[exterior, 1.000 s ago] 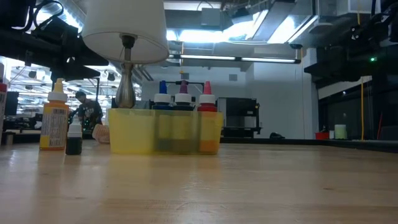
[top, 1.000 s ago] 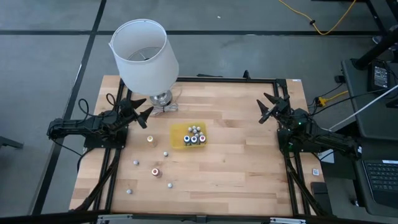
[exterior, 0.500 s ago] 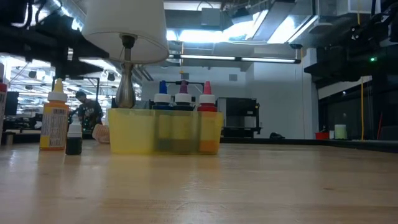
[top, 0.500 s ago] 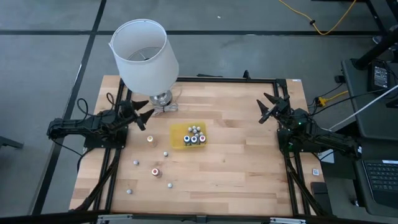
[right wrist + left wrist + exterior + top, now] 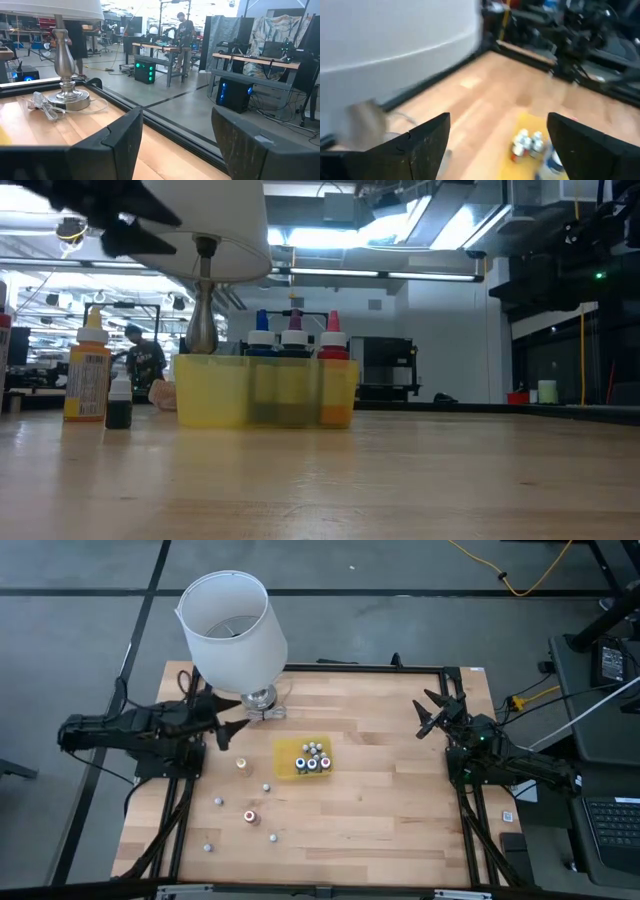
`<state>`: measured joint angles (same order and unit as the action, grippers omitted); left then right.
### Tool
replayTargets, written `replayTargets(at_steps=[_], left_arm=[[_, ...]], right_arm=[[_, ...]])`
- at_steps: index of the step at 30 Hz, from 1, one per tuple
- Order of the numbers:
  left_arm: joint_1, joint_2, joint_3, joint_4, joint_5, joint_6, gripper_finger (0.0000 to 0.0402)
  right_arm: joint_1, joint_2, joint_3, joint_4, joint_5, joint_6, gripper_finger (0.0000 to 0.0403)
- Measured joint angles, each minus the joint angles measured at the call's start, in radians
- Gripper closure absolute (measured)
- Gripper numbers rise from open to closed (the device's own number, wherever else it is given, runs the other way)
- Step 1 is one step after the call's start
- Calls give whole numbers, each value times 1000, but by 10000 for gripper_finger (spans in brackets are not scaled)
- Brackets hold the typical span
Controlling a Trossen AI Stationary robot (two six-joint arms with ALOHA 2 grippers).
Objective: Pick & Place food coloring
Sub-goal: Put the black food coloring bottle into the yellow bin
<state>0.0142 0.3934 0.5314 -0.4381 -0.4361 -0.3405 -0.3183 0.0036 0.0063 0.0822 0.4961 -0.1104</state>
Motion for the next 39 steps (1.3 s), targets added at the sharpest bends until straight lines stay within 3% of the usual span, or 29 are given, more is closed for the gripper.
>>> replayTargets(at_steps=[4, 8, 21, 26, 31, 39], left_arm=[[-49, 156, 96, -7, 113, 27, 68], [-99, 311, 187, -6, 142, 50, 70], [-239, 647, 418, -29, -27, 57, 70], [-311, 759, 537, -132, -83, 52, 70], [-368, 858, 665, -297, -121, -69, 70], [-400, 968, 770, -598, 23, -281, 71]], right_arm=[[0, 0, 0, 0, 0, 0, 166], [0, 0, 0, 0, 0, 0, 166], [0, 0, 0, 0, 0, 0, 166], [0, 0, 0, 0, 0, 0, 166], [0, 0, 0, 0, 0, 0, 166], [0, 0, 0, 0, 0, 0, 166]])
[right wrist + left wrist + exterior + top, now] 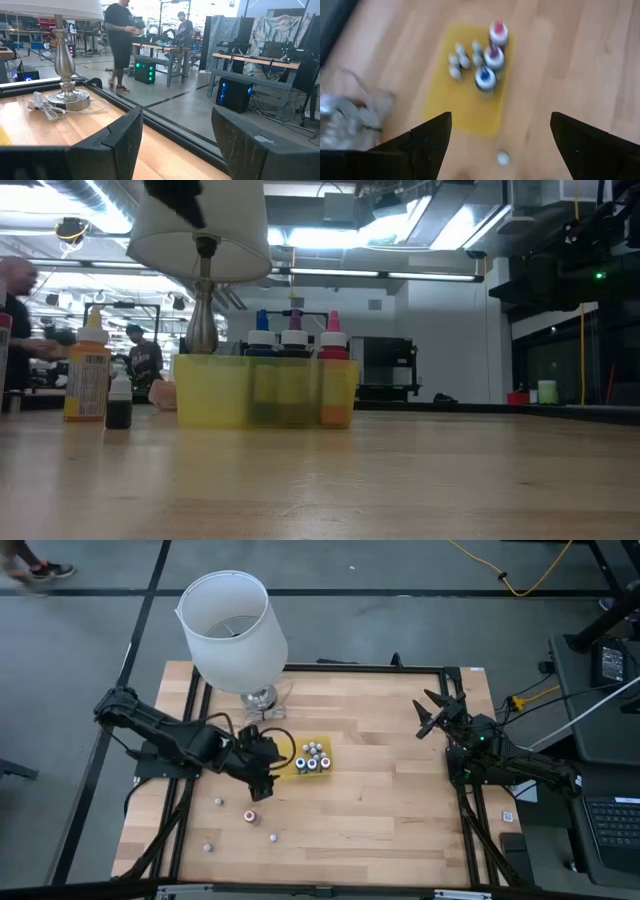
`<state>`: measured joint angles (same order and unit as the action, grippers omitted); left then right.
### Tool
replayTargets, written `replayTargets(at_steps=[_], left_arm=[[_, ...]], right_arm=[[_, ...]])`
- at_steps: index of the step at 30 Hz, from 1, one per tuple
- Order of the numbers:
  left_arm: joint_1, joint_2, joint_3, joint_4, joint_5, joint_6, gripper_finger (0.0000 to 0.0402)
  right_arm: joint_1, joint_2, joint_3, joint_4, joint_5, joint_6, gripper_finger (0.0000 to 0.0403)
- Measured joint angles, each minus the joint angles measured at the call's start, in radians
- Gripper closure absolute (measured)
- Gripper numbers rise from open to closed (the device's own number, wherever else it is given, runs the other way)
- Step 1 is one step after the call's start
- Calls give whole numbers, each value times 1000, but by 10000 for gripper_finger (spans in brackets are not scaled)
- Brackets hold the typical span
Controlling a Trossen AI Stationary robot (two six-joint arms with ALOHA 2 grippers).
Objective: Pick & Place food coloring
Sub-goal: Put the black food coloring bottle into the yellow bin
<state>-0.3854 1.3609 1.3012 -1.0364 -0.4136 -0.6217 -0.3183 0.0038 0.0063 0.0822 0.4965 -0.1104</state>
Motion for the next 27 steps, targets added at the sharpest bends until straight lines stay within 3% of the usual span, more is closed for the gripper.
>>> replayTargets(at_steps=[8, 19, 27], left_arm=[[-1, 62, 0, -108, 145, -86, 71], [24, 232, -1, -152, 182, -116, 71], [33, 343, -1, -150, 193, -48, 71]], right_arm=[[0, 0, 0, 0, 0, 0, 166], [0, 0, 0, 0, 0, 0, 166], [0, 0, 0, 0, 0, 0, 166]])
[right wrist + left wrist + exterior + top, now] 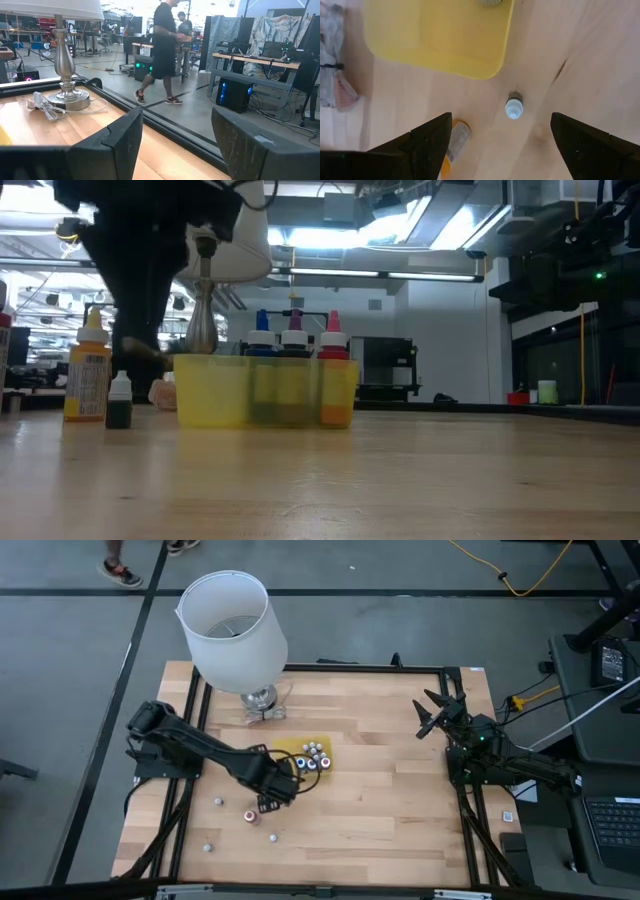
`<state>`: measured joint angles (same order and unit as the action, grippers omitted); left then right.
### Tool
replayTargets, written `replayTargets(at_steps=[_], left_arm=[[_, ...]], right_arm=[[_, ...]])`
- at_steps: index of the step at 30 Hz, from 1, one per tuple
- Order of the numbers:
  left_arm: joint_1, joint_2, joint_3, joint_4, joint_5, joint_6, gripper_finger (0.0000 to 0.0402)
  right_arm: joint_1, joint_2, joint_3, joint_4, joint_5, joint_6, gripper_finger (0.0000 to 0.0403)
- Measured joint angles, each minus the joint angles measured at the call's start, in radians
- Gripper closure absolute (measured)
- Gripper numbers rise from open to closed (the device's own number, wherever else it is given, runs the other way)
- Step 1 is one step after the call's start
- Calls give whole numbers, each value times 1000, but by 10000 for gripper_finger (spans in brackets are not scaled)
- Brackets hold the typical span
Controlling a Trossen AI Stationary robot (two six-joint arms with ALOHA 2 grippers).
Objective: Pick & Place food coloring
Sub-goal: Put the black food coloring bottle into the yellow bin
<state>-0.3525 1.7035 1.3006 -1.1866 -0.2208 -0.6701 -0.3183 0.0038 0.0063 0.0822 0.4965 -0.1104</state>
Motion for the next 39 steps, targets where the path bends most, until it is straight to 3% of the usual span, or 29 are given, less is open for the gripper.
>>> replayTargets(at_steps=[9, 24, 32, 39], left_arm=[[1, 52, -45, 31, 37, 3, 71], [1, 51, -189, 234, 117, -24, 71], [1, 51, -198, 253, 115, 12, 71], [1, 51, -198, 253, 117, 12, 101]], right_arm=[[0, 0, 0, 0, 0, 0, 166], [0, 0, 0, 0, 0, 0, 166], [0, 0, 0, 0, 0, 0, 166], [0, 0, 0, 0, 0, 0, 166]])
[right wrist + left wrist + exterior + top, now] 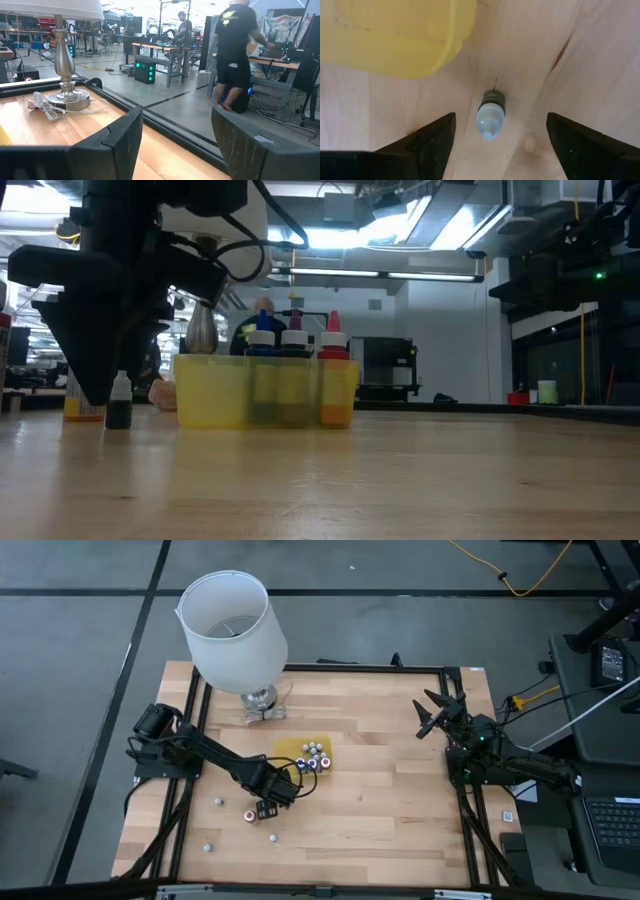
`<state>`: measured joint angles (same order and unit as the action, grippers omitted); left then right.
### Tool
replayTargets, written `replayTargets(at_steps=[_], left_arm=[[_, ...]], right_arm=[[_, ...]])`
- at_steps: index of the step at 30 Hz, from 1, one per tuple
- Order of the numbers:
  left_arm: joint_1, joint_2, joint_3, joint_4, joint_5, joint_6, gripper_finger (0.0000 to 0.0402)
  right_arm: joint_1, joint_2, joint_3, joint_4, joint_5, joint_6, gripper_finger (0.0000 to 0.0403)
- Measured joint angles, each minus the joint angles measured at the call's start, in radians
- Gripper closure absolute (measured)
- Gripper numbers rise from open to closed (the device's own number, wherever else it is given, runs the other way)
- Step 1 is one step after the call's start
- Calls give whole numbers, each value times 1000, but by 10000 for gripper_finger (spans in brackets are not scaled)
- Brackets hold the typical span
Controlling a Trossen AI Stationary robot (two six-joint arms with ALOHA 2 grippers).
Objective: Pick & Place food coloring
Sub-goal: Put the black food coloring bottle into the yellow bin
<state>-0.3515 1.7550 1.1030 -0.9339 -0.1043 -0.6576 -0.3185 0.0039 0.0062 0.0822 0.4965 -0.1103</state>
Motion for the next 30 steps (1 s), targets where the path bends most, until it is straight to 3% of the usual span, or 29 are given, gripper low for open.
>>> replayTargets(at_steps=[30], left_arm=[[0, -14, 1, -1, 15, -11, 275]], right_arm=[[0, 0, 0, 0, 0, 0, 166]])
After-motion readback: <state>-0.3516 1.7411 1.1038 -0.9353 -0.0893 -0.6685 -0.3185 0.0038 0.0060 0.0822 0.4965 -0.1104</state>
